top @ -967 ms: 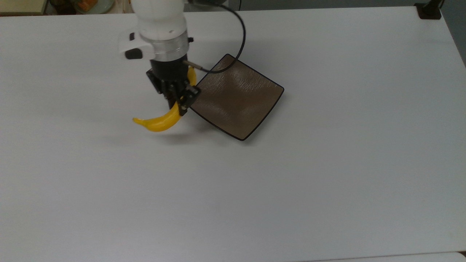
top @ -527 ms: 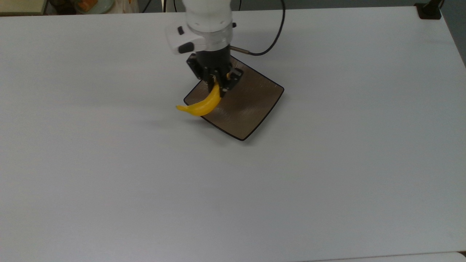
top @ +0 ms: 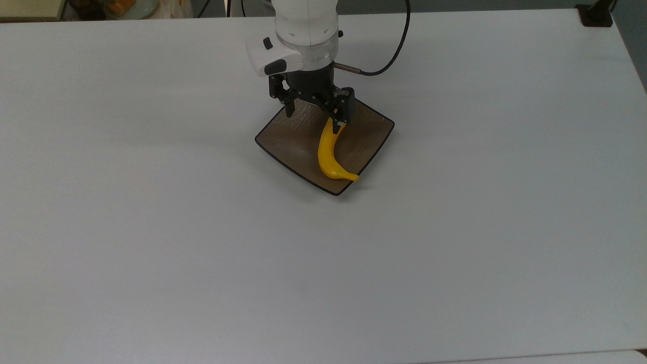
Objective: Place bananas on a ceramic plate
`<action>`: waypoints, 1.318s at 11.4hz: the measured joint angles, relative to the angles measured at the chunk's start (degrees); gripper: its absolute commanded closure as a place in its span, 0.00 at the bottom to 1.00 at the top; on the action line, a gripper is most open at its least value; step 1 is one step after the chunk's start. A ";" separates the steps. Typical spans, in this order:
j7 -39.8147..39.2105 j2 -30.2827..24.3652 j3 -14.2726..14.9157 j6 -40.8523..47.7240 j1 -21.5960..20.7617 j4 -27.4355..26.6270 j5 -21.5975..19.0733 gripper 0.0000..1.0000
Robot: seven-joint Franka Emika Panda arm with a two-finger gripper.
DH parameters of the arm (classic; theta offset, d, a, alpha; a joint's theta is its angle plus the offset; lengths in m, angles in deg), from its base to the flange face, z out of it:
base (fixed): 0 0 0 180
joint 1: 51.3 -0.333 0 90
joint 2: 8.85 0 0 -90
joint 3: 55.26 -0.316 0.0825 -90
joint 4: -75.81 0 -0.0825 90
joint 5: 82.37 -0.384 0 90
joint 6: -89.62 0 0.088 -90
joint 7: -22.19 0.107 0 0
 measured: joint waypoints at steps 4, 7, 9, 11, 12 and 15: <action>-3.58 -0.96 0.34 2.66 0.07 0.13 0.14 0.00; -16.69 -3.30 2.52 8.45 0.08 0.21 0.31 0.00; -26.38 -6.81 6.61 11.52 0.09 0.27 0.33 0.00; -32.38 -10.10 11.46 14.27 -0.65 0.24 0.33 0.00; -33.29 -11.06 13.21 14.92 -1.08 0.21 0.29 0.00; -33.41 -11.79 14.16 16.26 -1.66 0.20 0.07 0.00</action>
